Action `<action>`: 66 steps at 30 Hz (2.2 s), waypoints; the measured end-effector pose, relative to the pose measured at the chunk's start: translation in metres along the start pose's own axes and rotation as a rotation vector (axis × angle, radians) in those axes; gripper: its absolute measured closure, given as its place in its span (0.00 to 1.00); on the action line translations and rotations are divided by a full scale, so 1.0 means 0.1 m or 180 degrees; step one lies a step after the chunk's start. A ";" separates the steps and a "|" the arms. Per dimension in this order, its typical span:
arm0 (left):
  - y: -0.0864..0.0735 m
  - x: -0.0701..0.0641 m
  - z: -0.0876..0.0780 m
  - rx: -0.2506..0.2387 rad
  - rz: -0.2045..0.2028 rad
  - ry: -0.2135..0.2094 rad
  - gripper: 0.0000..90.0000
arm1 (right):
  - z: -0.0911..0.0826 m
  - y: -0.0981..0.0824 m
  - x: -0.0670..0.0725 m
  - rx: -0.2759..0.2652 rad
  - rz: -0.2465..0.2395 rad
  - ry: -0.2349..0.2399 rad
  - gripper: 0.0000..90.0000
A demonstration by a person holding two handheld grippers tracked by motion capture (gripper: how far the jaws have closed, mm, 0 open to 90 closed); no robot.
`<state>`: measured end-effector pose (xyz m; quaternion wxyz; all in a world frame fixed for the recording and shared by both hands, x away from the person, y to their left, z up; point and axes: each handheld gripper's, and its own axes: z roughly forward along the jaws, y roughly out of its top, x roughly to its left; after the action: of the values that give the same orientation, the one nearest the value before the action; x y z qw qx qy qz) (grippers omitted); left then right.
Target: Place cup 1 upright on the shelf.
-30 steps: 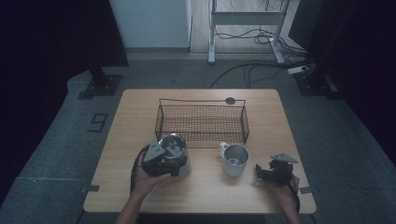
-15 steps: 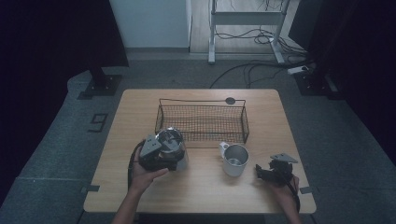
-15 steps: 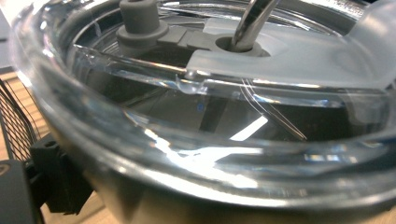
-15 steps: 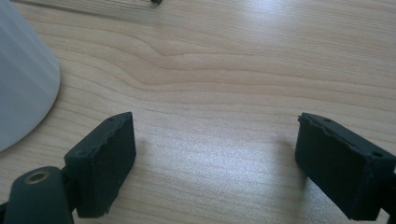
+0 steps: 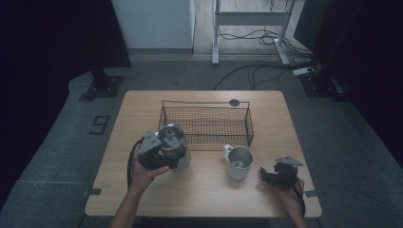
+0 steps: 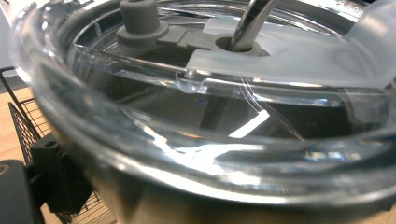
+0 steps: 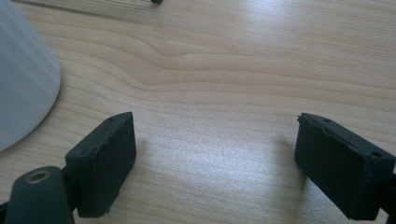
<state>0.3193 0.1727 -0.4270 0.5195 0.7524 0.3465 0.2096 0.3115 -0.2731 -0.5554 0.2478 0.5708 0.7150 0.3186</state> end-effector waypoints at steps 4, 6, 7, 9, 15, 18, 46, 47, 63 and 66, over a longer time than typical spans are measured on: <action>0.02 0.02 0.00 0.0000 -0.0004 0.0004 0.05 | 0.00 0.00 0.00 0.0001 0.0000 0.0000 0.14; 0.03 0.03 0.00 -0.0005 -0.0012 0.0001 0.05 | 0.00 0.00 0.00 0.0000 0.0000 0.0000 0.14; 0.04 0.04 0.00 -0.0008 -0.0020 -0.0002 0.05 | 0.00 0.00 0.00 0.0001 0.0000 0.0000 0.14; 0.06 0.05 0.00 -0.0014 -0.0028 -0.0004 0.05 | 0.00 0.00 0.00 0.0001 0.0000 0.0000 0.14; 0.12 0.07 0.00 -0.0013 -0.0027 -0.0007 0.05 | 0.00 0.00 0.00 0.0001 0.0001 0.0000 0.14; 0.16 0.09 0.01 -0.0018 -0.0036 -0.0005 0.05 | 0.00 0.00 0.00 0.0000 0.0003 -0.0001 0.14; 0.35 0.18 0.02 -0.0076 -0.0043 0.0025 0.05 | 0.00 0.00 0.00 -0.0004 0.0001 -0.0005 0.14; 0.36 0.18 0.02 -0.0082 -0.0040 0.0024 0.05 | 0.00 0.00 0.00 -0.0008 0.0002 -0.0002 0.14; 0.47 0.22 0.07 -0.0087 -0.0049 0.0041 0.05 | 0.00 0.00 0.00 -0.0003 0.0002 -0.0003 0.14; 0.49 0.23 0.08 -0.0090 -0.0052 0.0039 0.05 | 0.00 0.00 0.00 -0.0003 0.0002 -0.0003 0.14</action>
<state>0.3548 0.1740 -0.3855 0.5296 0.7409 0.3528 0.2147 0.3115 -0.2729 -0.5554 0.2484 0.5711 0.7145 0.3187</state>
